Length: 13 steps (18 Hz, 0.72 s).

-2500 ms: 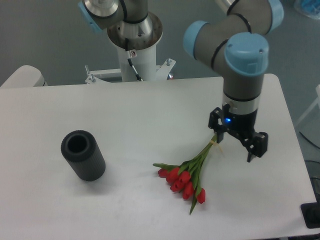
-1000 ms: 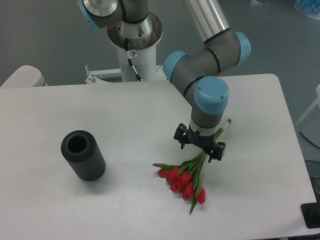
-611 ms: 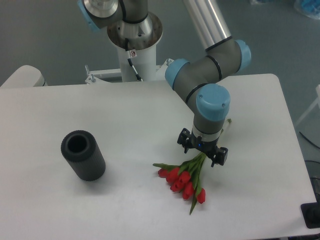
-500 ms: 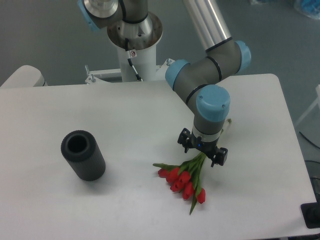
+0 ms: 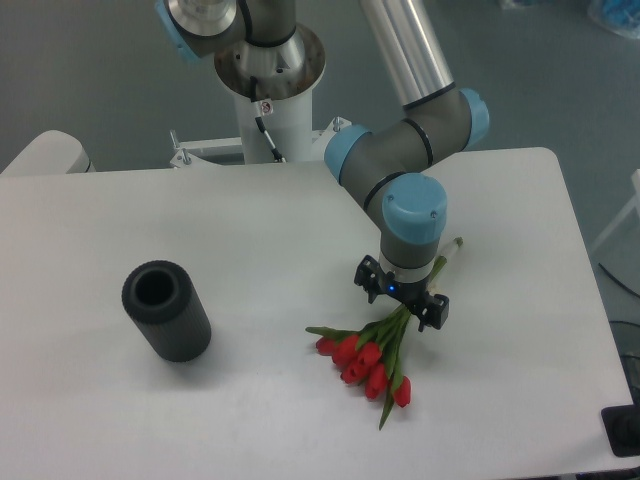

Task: Pick up the flowers from the table
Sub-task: 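Lower the gripper further around the tulip stems near the flower heads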

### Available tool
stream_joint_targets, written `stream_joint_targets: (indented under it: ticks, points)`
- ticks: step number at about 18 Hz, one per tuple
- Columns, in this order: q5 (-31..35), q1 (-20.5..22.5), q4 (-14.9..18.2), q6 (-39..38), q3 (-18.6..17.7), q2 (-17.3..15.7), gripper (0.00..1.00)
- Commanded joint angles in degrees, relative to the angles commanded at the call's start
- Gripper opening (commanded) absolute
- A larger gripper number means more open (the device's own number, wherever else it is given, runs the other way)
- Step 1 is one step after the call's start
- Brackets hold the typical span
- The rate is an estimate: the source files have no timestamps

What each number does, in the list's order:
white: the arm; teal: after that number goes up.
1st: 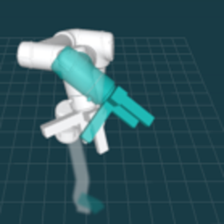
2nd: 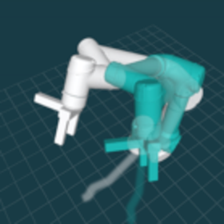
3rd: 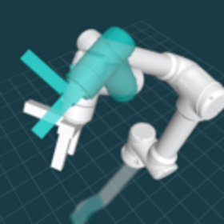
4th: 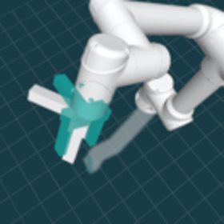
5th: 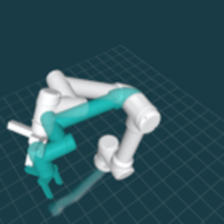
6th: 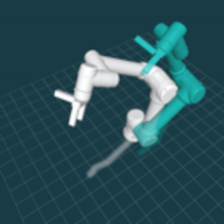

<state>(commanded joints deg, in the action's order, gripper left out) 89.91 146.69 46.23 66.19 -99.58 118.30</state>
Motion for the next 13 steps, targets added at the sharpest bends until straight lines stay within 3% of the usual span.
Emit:
stream_joint_targets:
  ticks: [13]
  points:
    - [0.4, -0.5, -0.3, -0.6, -0.5, 1.8, 1.00]
